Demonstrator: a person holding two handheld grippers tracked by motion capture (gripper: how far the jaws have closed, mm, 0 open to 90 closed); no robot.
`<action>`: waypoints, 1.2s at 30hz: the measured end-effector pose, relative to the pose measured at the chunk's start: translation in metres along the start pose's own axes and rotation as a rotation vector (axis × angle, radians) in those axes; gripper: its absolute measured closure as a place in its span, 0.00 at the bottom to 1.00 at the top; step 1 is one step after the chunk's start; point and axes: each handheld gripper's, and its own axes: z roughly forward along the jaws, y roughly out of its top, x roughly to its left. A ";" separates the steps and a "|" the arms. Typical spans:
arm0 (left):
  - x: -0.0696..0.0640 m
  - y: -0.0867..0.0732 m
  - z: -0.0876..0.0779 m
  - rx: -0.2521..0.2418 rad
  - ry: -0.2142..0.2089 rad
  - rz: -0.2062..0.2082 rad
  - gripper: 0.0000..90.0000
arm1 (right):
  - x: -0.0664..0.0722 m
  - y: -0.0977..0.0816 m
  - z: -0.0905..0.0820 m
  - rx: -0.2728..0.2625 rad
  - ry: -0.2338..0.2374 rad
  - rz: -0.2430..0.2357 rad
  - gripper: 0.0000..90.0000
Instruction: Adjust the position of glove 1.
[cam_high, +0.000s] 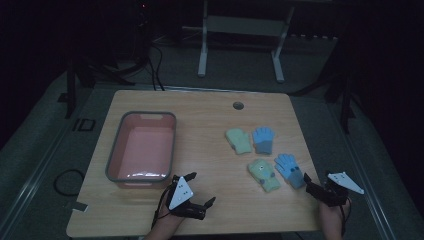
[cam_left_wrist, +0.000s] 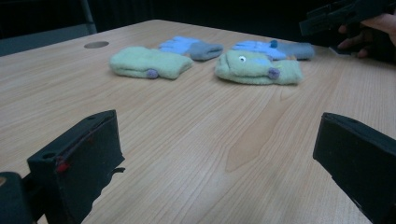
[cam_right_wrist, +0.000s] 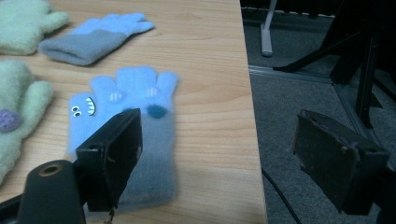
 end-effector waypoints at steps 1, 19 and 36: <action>0.000 0.000 0.000 0.000 0.000 0.002 0.01 | 0.000 0.000 0.000 0.001 -0.002 0.000 0.18; -0.001 0.000 0.000 0.000 0.008 0.006 0.01 | 0.002 0.007 -0.003 0.137 0.006 -0.007 0.15; 0.000 0.000 0.000 -0.004 0.012 -0.001 0.01 | 0.007 0.056 -0.021 0.121 0.030 -0.007 0.13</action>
